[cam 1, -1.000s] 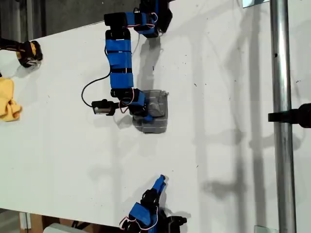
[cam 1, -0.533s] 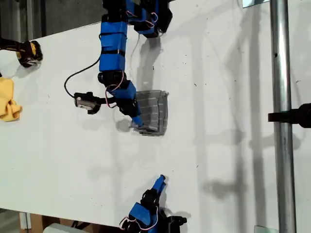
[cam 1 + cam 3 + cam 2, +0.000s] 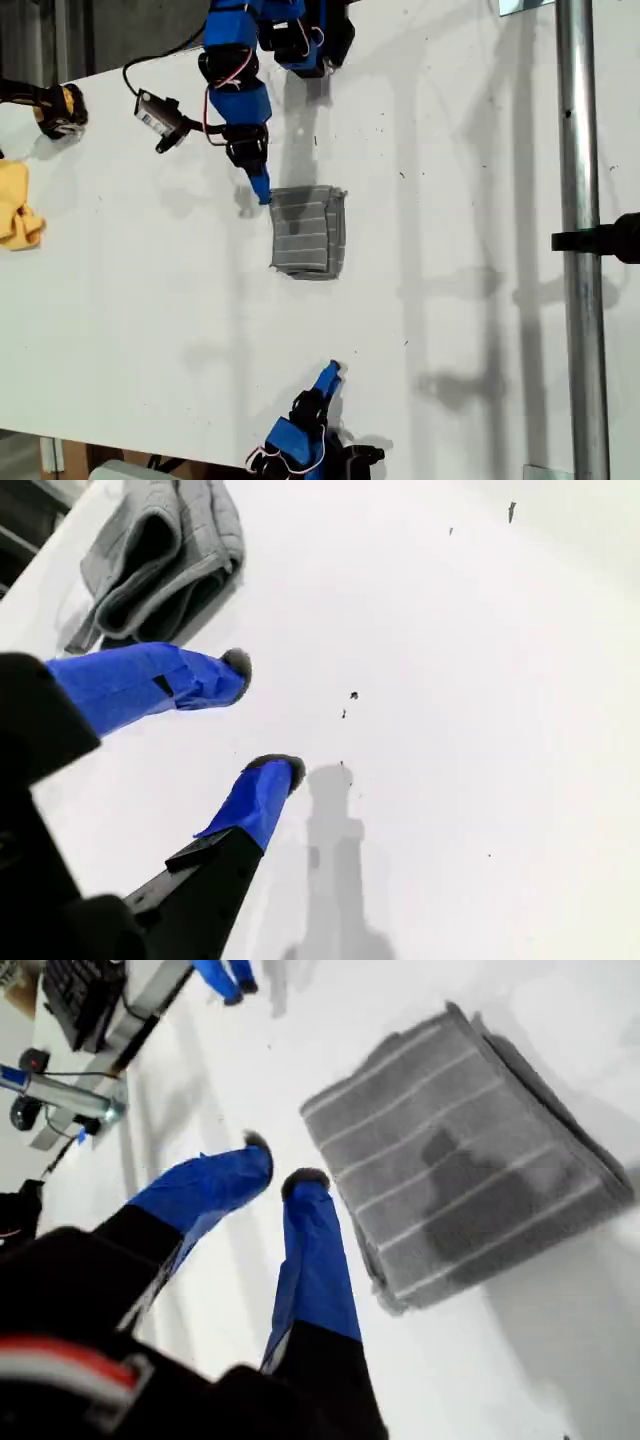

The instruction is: Grasp corners of a towel and fold twice.

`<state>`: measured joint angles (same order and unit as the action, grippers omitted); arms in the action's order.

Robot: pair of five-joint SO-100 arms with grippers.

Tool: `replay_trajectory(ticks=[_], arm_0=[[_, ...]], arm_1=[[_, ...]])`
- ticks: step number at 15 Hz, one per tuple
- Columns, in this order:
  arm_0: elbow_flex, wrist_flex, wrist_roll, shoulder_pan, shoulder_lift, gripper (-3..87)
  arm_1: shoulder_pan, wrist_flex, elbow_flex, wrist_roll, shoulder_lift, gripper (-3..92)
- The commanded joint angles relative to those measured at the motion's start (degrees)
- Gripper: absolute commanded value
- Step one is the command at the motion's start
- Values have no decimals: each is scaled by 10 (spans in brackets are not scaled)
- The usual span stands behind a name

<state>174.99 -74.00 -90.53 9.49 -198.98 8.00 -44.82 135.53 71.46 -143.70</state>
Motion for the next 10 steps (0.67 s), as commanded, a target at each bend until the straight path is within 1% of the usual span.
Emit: replay_trajectory(ticks=[1, 2, 4, 5, 6, 7, 8, 9, 10], arm_0=[[-26, 18, 18, -19, -4, 104], [-17, 19, 19, -27, -4, 93], [15, 52, 14, -46, -4, 93], [34, 53, -32, -54, -4, 93], [37, -4, -158, -76, -4, 94], [36, -8, -105, -103, -2, 98], [36, -8, 22, -111, -3, 98], [36, -8, 197, -99, -3, 98], [36, -9, 288, -84, -2, 92]], arm_1=[[-18, -62, 171, 47, -258, 56], [-32, -106, 204, 64, -316, 55], [-44, -219, 283, 120, -453, 49], [-54, -254, 285, 145, -437, 36], [-66, -309, 301, 194, -448, 27], [-82, -353, 308, 221, -447, 35], [-94, -360, 308, 190, -447, 69], [-101, -369, 306, 151, -447, 69], [-108, -369, 306, 142, -447, 69]])
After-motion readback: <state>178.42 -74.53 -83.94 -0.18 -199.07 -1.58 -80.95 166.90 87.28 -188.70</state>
